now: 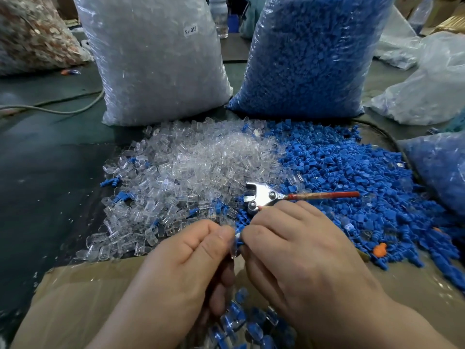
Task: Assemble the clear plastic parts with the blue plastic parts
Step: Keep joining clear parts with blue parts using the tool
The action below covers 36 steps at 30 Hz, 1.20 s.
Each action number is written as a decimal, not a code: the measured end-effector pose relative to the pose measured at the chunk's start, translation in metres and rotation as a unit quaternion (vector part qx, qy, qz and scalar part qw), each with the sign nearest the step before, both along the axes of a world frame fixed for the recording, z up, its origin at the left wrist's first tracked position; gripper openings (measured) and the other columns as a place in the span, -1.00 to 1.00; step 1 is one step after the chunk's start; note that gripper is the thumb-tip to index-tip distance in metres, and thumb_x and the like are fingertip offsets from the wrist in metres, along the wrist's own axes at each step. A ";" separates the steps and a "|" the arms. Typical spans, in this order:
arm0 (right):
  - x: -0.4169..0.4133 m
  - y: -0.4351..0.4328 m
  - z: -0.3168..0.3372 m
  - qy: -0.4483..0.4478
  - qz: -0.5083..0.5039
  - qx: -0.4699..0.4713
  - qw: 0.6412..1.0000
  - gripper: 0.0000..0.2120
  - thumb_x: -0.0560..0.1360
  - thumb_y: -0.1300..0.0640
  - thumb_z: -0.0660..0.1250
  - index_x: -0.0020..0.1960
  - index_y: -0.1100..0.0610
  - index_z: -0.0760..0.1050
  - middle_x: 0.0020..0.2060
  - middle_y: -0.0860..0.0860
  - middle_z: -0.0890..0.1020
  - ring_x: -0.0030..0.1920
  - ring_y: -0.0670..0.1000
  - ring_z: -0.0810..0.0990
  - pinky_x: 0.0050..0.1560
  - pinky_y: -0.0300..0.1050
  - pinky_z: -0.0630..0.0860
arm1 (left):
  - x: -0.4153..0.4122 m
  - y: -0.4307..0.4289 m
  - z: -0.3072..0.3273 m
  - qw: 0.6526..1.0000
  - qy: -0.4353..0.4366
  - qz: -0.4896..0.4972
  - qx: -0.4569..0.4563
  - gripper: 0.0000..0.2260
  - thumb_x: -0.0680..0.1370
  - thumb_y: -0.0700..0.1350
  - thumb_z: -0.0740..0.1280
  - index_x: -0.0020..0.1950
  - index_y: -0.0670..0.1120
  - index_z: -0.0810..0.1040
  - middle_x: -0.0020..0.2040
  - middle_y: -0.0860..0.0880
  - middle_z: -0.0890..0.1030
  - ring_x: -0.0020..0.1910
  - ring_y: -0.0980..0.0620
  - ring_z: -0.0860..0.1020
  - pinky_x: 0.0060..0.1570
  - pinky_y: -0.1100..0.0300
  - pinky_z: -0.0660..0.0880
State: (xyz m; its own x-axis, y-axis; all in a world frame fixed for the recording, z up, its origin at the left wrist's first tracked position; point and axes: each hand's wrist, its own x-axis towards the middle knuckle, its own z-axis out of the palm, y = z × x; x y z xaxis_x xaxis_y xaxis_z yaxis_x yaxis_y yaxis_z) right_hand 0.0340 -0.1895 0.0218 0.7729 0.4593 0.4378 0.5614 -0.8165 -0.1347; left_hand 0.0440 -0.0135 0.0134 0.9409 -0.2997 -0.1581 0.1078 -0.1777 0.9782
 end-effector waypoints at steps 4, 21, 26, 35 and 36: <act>-0.008 0.004 0.007 0.260 -0.030 0.249 0.933 -0.76 0.43 0.04 0.23 -0.37 0.10 0.39 -0.44 -0.07 0.42 -0.39 -0.08 0.38 -0.34 -0.18 0.29 | -0.001 0.001 -0.007 0.995 -0.081 -0.039 -0.038 -0.73 0.39 0.27 0.40 -0.09 0.11 0.62 -0.45 -0.09 0.58 -0.52 0.02 0.51 -0.54 0.22 0.42; -0.006 -0.011 -0.007 0.193 -0.173 -0.101 0.961 -0.55 0.43 -0.46 0.05 0.06 -0.13 0.24 -0.10 -0.14 0.52 -0.25 0.03 0.44 -0.40 -0.07 0.24 | 0.002 0.013 -0.003 0.886 -0.236 -0.167 0.362 -0.78 0.38 0.21 0.27 0.00 0.28 0.43 -0.02 0.37 0.50 -0.18 0.30 0.51 -0.32 0.38 0.41; 0.008 0.006 -0.019 0.160 -0.130 -0.092 0.974 -0.48 0.37 -0.46 -0.16 0.05 -0.10 0.19 -0.18 -0.13 0.35 -0.20 0.05 0.46 -0.44 -0.07 0.10 | 0.003 0.015 -0.004 0.899 -0.216 -0.110 0.364 -0.76 0.39 0.30 0.23 -0.04 0.24 0.47 -0.15 0.37 0.57 -0.26 0.30 0.54 -0.39 0.33 0.46; 0.017 0.012 -0.025 0.153 -0.069 -0.057 0.984 -0.62 0.54 -0.29 0.06 0.20 -0.09 0.37 -0.17 -0.12 0.36 -0.17 0.03 0.52 -0.34 -0.08 0.32 | 0.018 0.015 -0.022 0.839 -0.263 -0.024 0.476 -0.55 0.47 0.26 0.12 0.34 0.28 0.43 0.04 0.28 0.47 -0.02 0.21 0.49 -0.10 0.23 0.43; 0.017 0.012 -0.025 0.154 -0.065 -0.045 0.985 -0.66 0.55 -0.26 0.06 0.17 -0.08 0.39 -0.16 -0.12 0.40 -0.17 0.03 0.52 -0.33 -0.07 0.34 | 0.018 0.015 -0.022 0.840 -0.261 -0.024 0.475 -0.57 0.47 0.25 0.14 0.33 0.29 0.44 0.03 0.27 0.47 -0.02 0.20 0.49 -0.10 0.23 0.43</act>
